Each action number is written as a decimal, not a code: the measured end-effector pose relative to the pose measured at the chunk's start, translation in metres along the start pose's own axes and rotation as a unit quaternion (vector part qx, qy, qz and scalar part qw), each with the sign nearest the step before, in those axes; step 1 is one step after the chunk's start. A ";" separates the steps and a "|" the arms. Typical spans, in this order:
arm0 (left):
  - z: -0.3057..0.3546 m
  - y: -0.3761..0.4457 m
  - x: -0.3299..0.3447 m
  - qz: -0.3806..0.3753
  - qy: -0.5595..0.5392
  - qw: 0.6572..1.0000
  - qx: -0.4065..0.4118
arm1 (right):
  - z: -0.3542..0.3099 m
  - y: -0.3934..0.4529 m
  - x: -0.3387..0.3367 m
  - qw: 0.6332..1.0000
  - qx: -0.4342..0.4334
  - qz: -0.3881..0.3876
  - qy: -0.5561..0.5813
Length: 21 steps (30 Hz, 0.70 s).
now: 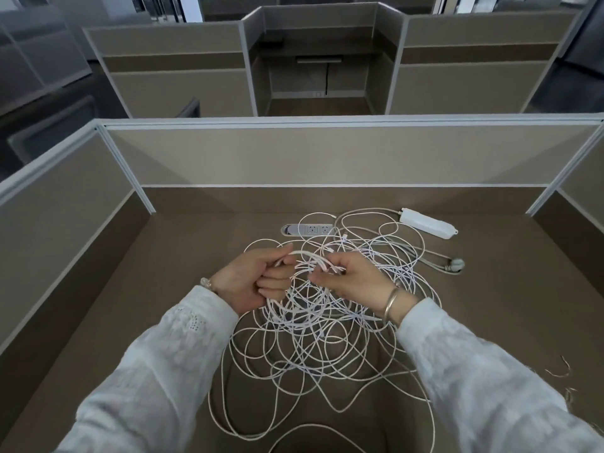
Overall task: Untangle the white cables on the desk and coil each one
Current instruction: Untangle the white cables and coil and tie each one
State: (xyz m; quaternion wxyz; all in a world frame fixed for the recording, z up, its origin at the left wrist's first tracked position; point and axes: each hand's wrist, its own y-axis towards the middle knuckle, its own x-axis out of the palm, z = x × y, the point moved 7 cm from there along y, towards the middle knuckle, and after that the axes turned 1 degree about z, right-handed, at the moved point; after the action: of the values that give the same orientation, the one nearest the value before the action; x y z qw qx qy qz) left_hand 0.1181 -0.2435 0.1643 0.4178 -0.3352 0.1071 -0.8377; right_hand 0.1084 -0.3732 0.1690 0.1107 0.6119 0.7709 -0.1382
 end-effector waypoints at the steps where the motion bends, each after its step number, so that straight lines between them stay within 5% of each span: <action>1: 0.000 0.001 0.000 0.002 -0.012 1.000 0.002 | 0.004 -0.001 0.004 1.000 0.009 -0.010 -0.015; 7: -0.001 0.003 -0.009 0.028 -0.034 0.999 -0.011 | 0.012 -0.005 0.011 0.988 -0.019 -0.001 -0.153; 13: 0.001 -0.006 -0.019 0.030 0.032 0.999 -0.029 | 0.011 -0.016 -0.026 0.980 -0.093 0.174 -0.008; 21: -0.011 0.001 -0.001 -0.019 0.106 0.993 -0.050 | -0.009 -0.005 -0.015 0.976 -0.134 0.126 -0.121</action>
State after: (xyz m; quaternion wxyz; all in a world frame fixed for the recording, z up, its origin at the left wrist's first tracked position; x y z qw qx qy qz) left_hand 0.1116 -0.2447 0.1551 0.3704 -0.2674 0.1861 -0.8698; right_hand 0.1065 -0.3846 0.1832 0.3001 0.6628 0.6799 -0.0916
